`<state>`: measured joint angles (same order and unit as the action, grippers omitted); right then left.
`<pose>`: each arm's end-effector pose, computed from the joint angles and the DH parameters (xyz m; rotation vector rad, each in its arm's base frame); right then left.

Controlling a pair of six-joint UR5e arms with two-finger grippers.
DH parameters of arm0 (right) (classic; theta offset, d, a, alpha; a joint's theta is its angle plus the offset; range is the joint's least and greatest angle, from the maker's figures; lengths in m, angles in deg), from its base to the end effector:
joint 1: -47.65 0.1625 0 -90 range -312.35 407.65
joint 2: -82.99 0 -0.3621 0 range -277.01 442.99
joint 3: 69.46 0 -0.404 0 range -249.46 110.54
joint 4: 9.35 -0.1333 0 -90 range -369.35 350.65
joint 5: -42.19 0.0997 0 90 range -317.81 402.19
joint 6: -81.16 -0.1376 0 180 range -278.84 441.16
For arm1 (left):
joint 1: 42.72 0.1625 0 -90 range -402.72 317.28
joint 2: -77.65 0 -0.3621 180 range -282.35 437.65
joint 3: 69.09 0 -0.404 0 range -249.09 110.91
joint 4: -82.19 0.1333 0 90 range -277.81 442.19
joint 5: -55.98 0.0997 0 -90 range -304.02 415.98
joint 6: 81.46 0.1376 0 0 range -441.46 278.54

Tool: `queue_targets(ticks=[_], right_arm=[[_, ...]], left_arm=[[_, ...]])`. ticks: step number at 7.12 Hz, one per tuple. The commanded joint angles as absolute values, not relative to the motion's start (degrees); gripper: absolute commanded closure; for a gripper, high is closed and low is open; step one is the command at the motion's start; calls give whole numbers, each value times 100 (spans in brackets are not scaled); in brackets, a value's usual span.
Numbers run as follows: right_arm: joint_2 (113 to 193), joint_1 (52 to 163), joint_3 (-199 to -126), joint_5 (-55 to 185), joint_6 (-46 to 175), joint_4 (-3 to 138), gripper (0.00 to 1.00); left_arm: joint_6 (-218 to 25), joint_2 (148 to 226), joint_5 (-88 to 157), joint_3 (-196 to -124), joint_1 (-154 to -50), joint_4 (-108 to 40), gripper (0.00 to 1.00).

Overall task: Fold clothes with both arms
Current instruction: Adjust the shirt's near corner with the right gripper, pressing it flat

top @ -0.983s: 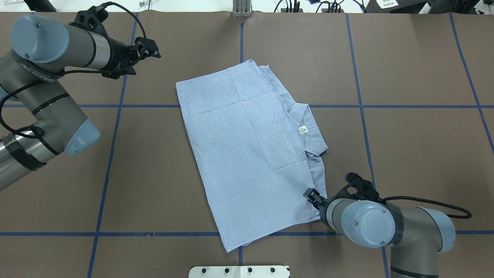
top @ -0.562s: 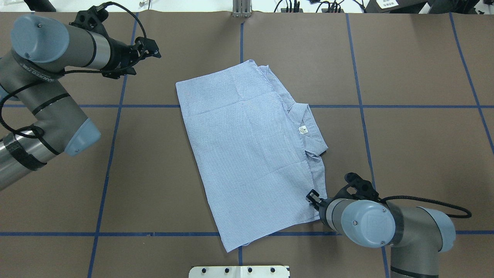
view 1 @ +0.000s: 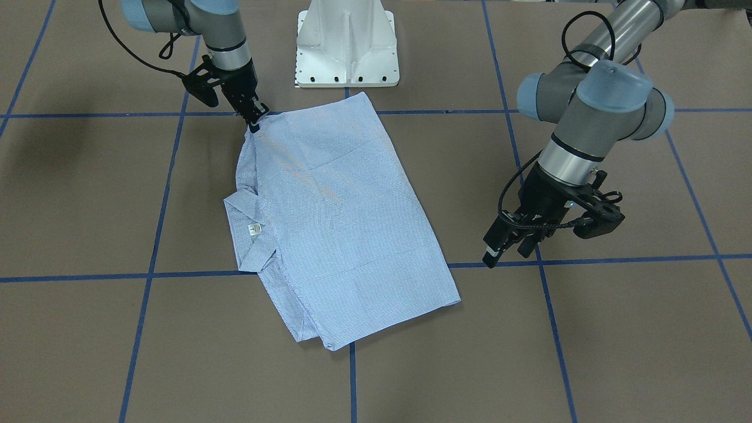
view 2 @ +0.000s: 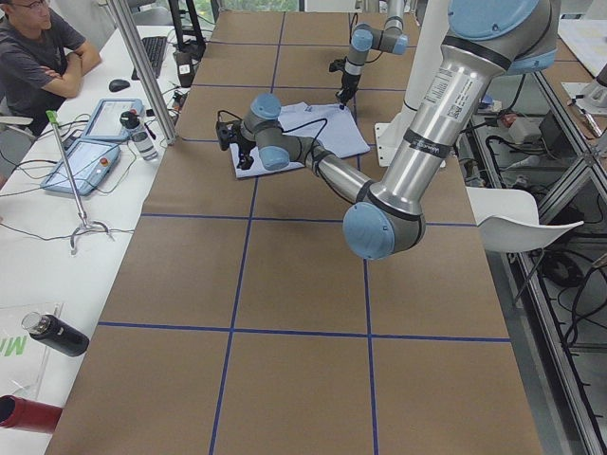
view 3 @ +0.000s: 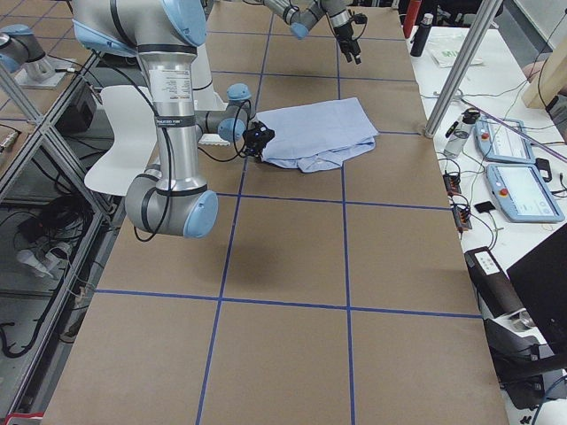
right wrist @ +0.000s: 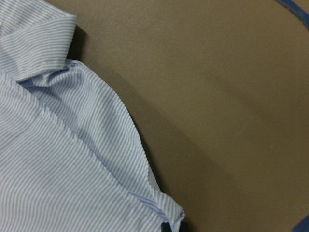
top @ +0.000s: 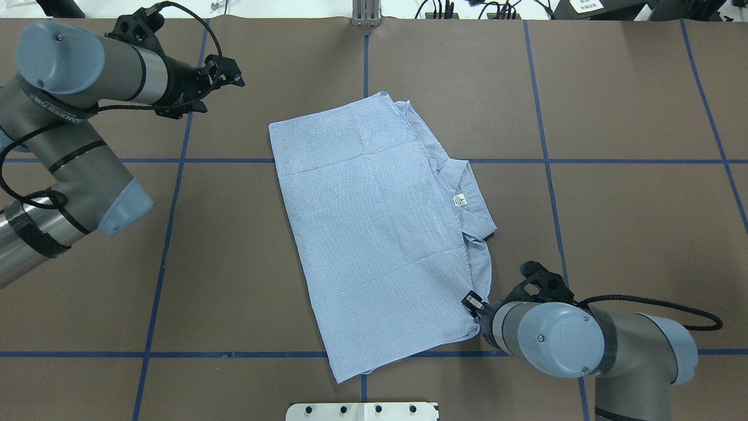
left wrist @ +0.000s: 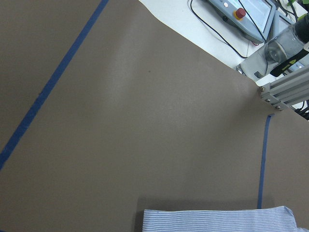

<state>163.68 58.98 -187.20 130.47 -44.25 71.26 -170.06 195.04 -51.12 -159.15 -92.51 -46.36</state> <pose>-0.5117 -0.2427 0.2989 -0.1453 -0.8208 0.7817 0.3718 -0.5837 0.2602 0.2589 1.1619 -0.5728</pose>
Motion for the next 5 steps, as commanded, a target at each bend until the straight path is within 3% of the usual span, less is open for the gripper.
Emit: queue_targets(ticks=[1,3,5], right_arm=[[16368,5637,-18934,13061,-4452,7195,100],[16167,5277,-18943,13009,-5170,7378,100],[15483,5004,-18900,12947,-5375,8352,100]], left_arm=[[-17266,19411,-5186,-16162,-9212,-4639,0],[-17969,18326,-5327,-17650,-8512,-4639,0],[-18847,17613,-4943,-18497,-7399,-4639,0]])
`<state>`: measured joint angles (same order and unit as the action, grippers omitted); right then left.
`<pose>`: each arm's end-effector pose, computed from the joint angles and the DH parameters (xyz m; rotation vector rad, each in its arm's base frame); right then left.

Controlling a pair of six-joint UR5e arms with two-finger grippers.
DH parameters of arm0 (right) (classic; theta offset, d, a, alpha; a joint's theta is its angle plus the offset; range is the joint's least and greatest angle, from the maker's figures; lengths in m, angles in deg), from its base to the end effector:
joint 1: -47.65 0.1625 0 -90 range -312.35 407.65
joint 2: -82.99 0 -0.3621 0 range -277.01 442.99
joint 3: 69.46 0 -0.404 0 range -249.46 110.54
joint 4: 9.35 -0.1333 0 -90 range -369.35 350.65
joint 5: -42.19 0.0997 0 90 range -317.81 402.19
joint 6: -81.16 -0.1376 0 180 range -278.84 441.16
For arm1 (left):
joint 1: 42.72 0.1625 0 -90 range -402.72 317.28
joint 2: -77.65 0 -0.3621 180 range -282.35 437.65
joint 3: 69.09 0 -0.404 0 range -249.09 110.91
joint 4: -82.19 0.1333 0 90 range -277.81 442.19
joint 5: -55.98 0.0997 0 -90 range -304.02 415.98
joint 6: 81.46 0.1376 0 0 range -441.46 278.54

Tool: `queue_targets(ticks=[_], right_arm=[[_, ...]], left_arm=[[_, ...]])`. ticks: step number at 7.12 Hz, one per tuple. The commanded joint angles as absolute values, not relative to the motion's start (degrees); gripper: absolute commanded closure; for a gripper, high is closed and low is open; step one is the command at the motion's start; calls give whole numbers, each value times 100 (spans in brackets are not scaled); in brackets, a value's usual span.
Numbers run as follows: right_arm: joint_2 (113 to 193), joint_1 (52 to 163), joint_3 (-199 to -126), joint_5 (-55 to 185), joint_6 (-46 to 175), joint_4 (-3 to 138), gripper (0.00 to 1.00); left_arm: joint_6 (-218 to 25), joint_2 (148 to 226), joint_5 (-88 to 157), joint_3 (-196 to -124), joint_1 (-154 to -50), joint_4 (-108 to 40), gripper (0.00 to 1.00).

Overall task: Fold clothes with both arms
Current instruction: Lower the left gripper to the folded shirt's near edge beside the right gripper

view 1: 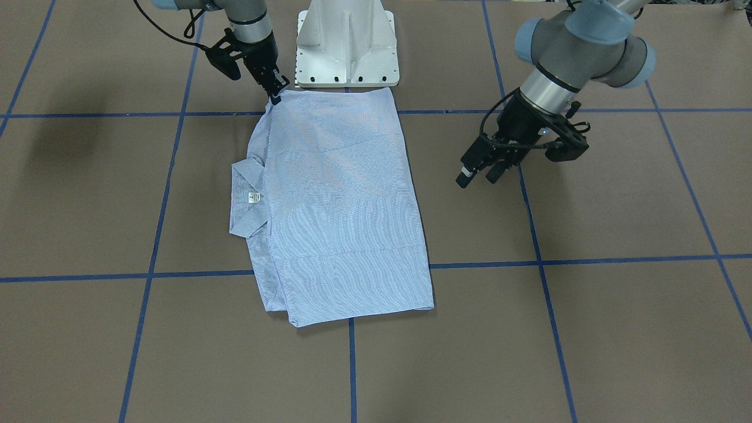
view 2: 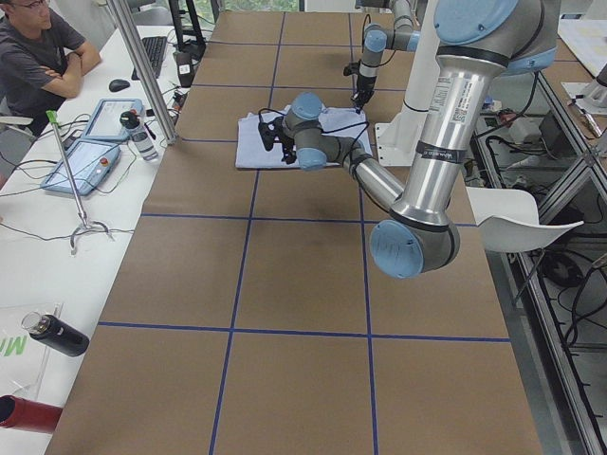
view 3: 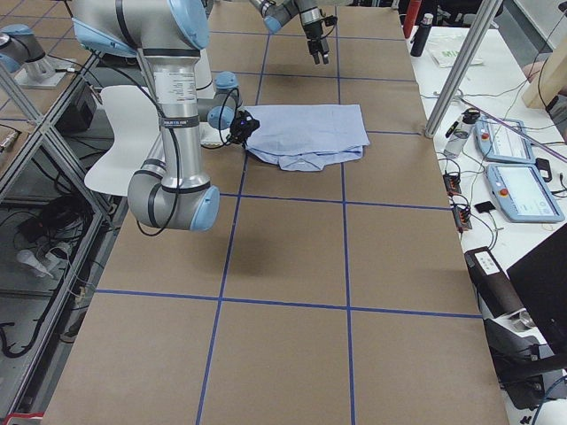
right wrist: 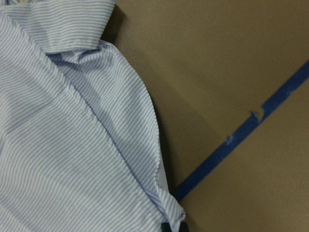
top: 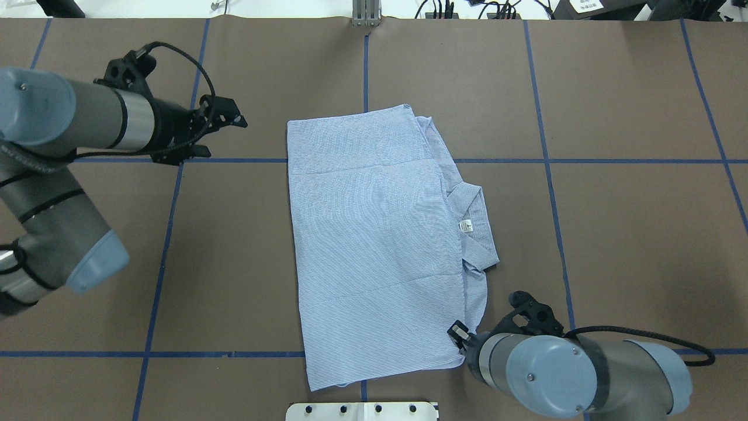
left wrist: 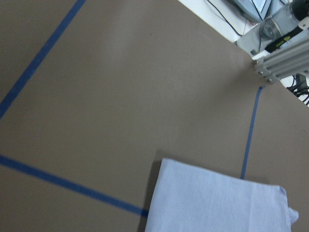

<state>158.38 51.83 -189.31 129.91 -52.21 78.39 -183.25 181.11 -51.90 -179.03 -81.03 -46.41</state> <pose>-0.5366 -0.1784 0.2516 -0.2450 -0.8034 0.7984 0.3962 -0.4291 0.2379 0.0235 1.2919 -0.5560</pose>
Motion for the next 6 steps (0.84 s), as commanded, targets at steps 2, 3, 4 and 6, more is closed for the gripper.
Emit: queue_targets(ticks=[2,3,4,6], right_arm=[[15515,5055,-18864,12816,-5358,8355,100],[15515,5081,-18855,12806,-5340,8355,100],[15498,5082,-18855,12797,-5332,8355,100],[15489,5073,-18846,12797,-5331,8355,100]], left_arm=[[-19693,17485,-3811,-18529,-5807,-4630,0],[-19712,17485,-3702,-18493,-5619,-4630,1],[-19712,17520,-3466,-18310,-5173,-4552,4],[-19712,17678,-3428,-18177,-4854,-4543,13]])
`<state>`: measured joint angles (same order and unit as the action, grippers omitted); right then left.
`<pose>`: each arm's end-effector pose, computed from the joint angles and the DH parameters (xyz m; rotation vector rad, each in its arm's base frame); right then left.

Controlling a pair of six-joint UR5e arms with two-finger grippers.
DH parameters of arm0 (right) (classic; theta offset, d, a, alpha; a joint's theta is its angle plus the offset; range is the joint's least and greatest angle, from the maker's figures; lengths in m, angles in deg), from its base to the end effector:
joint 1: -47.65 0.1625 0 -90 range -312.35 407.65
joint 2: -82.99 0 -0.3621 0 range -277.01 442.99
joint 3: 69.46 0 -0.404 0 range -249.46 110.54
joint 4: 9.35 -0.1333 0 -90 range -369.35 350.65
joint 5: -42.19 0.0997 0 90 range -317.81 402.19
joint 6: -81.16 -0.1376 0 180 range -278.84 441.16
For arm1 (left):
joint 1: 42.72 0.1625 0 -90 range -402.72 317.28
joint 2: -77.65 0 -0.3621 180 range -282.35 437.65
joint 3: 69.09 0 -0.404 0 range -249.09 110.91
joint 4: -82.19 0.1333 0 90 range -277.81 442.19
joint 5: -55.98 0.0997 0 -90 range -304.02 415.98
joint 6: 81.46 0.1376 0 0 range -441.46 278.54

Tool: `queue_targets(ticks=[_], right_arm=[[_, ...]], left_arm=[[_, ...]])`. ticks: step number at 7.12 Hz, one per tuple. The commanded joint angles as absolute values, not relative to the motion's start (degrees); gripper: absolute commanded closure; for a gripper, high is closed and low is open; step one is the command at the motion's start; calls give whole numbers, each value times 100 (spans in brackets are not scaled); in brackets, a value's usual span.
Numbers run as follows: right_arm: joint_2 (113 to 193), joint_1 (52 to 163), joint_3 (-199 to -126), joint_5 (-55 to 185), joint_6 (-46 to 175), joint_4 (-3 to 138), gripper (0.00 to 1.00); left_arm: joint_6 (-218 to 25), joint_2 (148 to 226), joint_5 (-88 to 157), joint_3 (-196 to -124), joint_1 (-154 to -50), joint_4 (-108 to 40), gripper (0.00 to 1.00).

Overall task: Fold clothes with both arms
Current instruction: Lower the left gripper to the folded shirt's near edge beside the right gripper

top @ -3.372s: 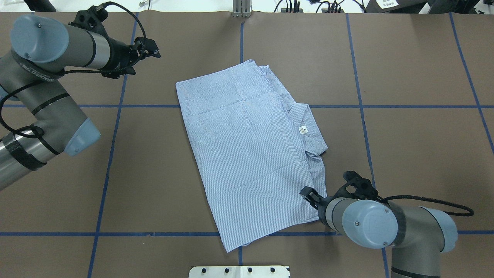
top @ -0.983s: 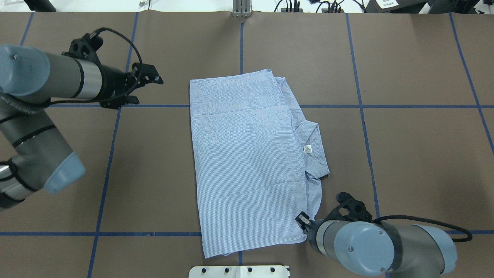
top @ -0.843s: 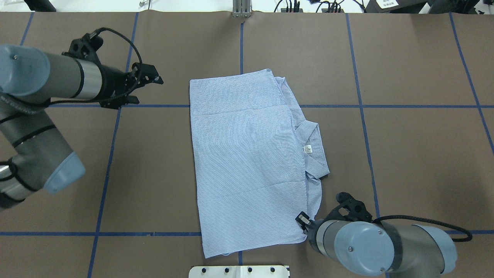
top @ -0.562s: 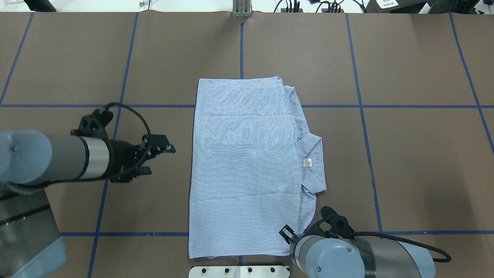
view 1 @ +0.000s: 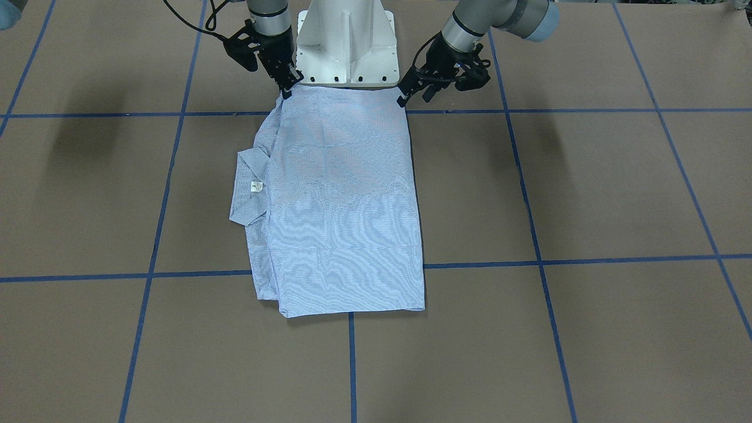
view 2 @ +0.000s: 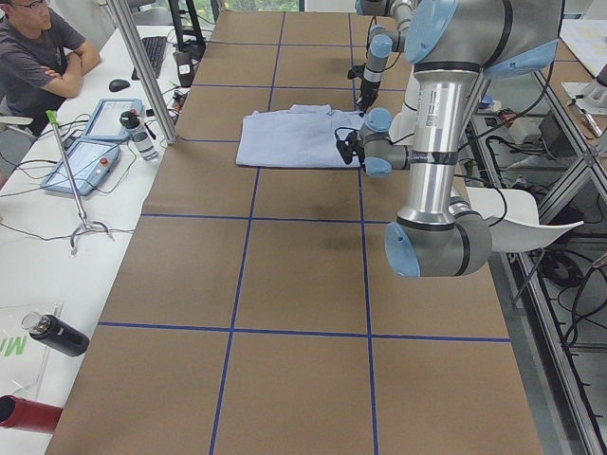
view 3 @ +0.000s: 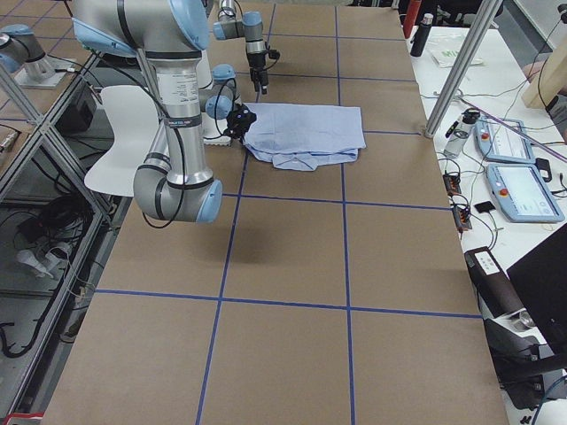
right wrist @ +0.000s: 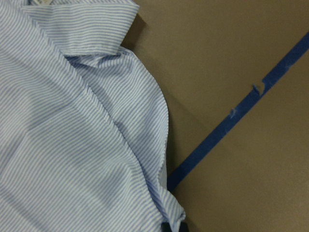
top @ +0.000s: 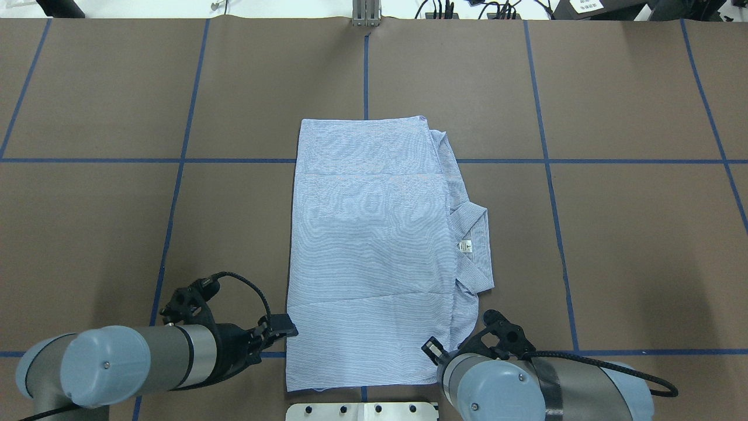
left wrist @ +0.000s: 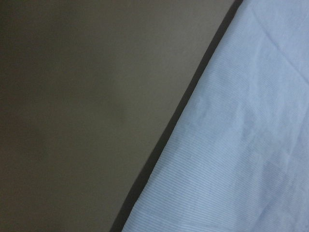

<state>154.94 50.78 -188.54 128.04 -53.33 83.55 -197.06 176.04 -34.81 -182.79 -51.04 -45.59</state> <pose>-0.5456 -0.1733 0.2395 -0.2144 -0.7687 0.8160 0.5337 -0.2109 0.2598 -0.1976 1.2191 -0.5076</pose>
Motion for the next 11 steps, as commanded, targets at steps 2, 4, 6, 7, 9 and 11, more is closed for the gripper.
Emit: queue_targets(ticks=[2,4,6,7,9,11], right_arm=[[15489,5082,-18846,12797,-5314,8355,100],[15498,5082,-18846,12806,-5305,8355,100],[15489,5082,-18846,12806,-5305,8355,100],[15489,5082,-18846,12806,-5305,8355,100],[15489,5090,-18855,12806,-5305,8355,100],[15498,5091,-18855,12806,-5305,8355,100]], left_arm=[[-19712,17749,-3437,-18098,-4571,-4516,19],[-19712,17767,-3437,-18071,-4527,-4516,30],[-19703,17819,-3429,-18045,-4536,-4516,32],[-19695,17819,-3428,-18019,-4536,-4516,32],[-19703,17863,-3420,-17948,-4536,-4516,47],[-19703,17872,-3420,-17930,-4536,-4516,57]])
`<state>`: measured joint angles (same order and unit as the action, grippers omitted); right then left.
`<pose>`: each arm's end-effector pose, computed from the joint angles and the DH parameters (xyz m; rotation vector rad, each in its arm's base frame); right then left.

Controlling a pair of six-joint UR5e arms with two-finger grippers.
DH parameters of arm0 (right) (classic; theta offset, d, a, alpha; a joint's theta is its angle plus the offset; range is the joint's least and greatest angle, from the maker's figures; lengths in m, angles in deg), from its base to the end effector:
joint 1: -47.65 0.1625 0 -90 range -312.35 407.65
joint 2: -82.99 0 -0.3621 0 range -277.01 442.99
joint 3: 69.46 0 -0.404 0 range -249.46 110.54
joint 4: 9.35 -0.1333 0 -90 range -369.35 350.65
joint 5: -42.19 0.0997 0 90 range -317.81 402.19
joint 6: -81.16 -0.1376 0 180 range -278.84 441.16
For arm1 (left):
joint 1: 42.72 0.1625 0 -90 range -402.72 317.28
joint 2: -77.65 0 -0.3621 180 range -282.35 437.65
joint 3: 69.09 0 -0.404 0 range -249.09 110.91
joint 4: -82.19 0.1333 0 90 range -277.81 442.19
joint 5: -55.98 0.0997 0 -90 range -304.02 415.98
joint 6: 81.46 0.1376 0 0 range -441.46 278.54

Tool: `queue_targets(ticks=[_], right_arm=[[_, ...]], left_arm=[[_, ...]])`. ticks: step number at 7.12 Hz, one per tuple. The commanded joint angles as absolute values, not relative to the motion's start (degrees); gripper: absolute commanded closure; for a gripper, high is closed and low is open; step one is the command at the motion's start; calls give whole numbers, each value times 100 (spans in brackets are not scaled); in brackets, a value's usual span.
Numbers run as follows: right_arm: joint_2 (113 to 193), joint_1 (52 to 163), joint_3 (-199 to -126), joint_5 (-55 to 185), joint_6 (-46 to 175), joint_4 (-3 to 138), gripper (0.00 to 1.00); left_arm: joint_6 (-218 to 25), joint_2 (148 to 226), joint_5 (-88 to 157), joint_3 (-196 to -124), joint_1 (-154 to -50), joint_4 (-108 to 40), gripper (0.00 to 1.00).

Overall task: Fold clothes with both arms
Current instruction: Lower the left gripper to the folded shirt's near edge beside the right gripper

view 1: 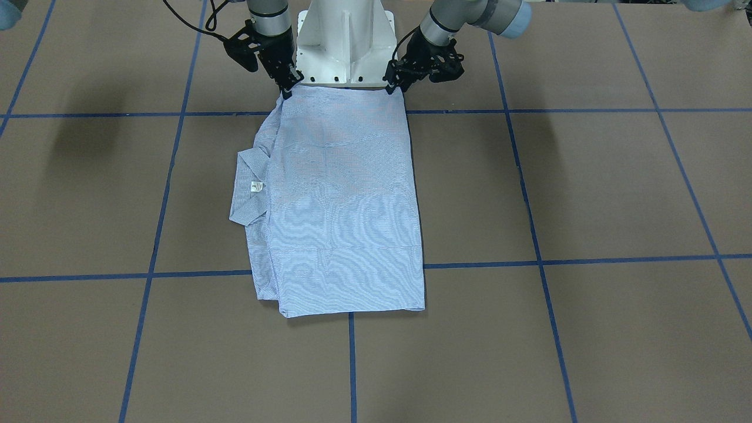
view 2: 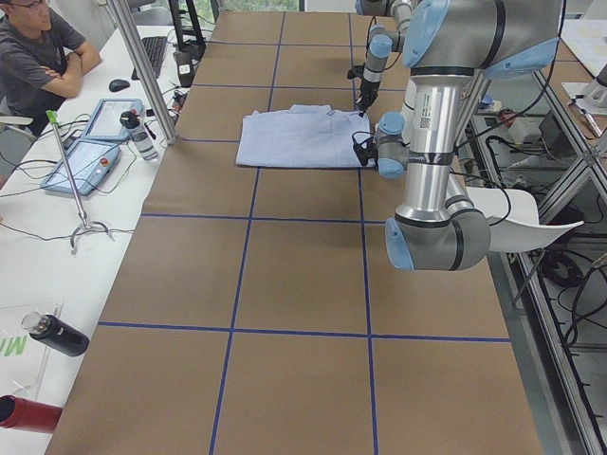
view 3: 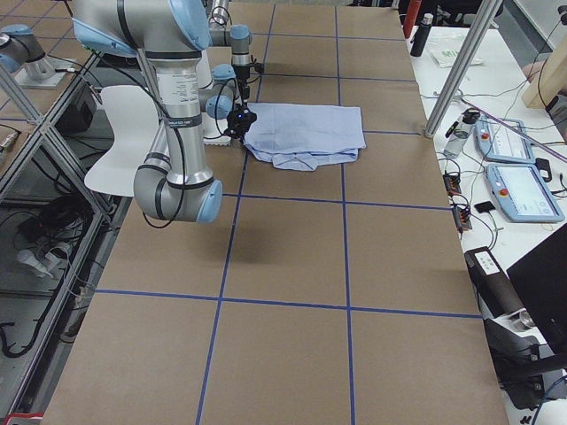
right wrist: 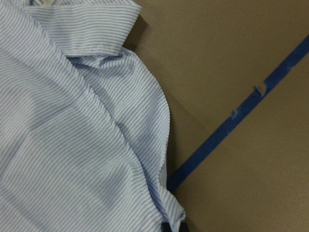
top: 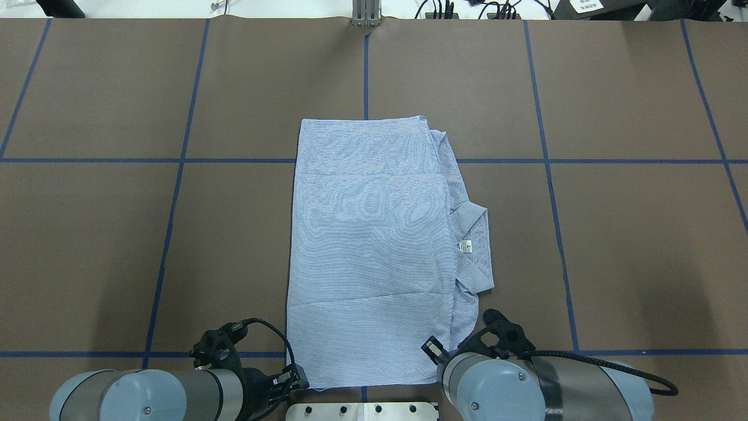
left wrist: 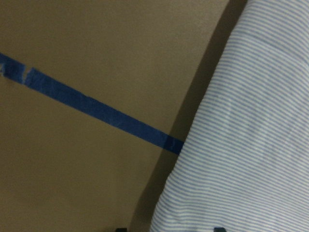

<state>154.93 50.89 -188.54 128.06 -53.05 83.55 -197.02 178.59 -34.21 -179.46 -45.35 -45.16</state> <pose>-0.5453 -0.1743 0.2394 -0.2121 -0.7693 0.8131 0.5716 -0.1592 0.2653 -0.2432 1.1845 -0.4292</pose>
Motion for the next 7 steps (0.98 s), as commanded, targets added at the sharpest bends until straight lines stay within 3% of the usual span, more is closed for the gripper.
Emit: queue_targets(ticks=[1,2,4,7], right_arm=[[15498,5091,-18855,12806,-5305,8355,100],[15506,5099,-18855,12815,-5305,8355,100],[15498,5099,-18864,12815,-5305,8355,100],[15480,5579,-19302,12902,-5297,8355,100]], left_arm=[[-19703,17872,-3411,-17922,-4544,-4516,87],[-19703,17872,-3359,-17930,-4562,-4516,100],[-19703,17846,-3332,-18131,-4632,-4516,100],[-19686,17854,-3402,-19325,-4911,-3580,100]])
